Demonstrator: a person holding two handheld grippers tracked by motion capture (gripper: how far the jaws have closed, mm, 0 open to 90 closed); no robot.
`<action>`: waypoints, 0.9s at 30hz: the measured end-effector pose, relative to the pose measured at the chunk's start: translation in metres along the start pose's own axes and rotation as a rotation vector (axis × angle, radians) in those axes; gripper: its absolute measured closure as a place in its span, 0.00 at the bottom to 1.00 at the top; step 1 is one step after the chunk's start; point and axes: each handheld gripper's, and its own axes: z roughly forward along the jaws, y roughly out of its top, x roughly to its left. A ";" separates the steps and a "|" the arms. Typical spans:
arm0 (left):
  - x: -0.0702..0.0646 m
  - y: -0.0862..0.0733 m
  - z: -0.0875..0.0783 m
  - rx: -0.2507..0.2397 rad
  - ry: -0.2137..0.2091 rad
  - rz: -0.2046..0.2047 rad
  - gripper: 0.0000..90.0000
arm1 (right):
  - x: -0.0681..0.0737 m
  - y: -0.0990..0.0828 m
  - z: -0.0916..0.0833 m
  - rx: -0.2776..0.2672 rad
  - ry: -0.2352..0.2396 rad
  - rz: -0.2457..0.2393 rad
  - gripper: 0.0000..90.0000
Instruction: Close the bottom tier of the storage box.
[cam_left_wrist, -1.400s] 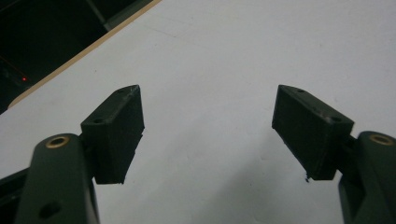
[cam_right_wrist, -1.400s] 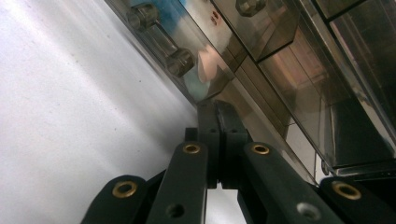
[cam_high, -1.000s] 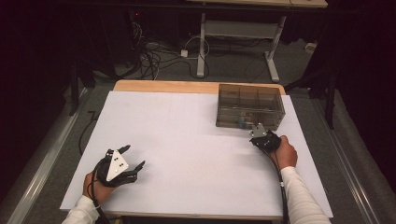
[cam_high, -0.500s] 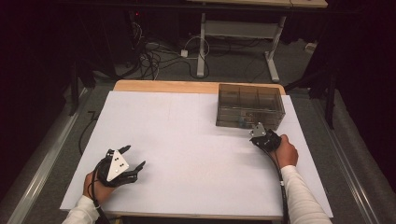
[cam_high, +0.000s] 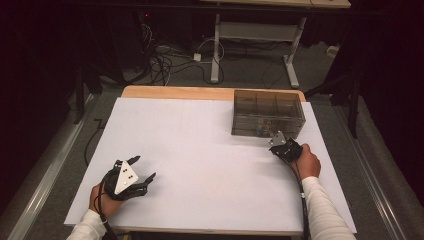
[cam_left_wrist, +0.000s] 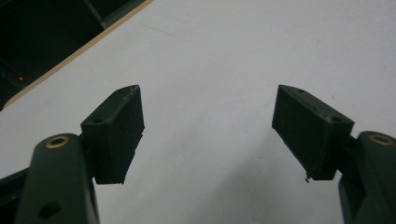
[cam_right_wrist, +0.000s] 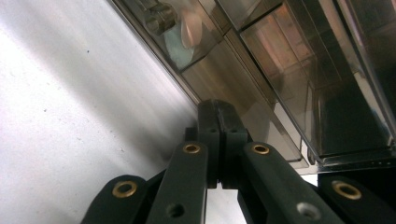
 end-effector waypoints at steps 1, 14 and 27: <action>0.000 0.000 0.000 -0.001 -0.001 -0.001 0.27 | 0.000 0.000 0.000 0.001 -0.001 -0.001 1.00; 0.000 0.000 0.001 0.003 -0.001 0.001 0.27 | 0.000 0.001 -0.001 -0.004 0.005 0.011 0.99; 0.000 0.000 0.000 0.005 0.004 0.004 0.27 | -0.001 0.002 -0.010 -0.037 0.038 0.069 0.97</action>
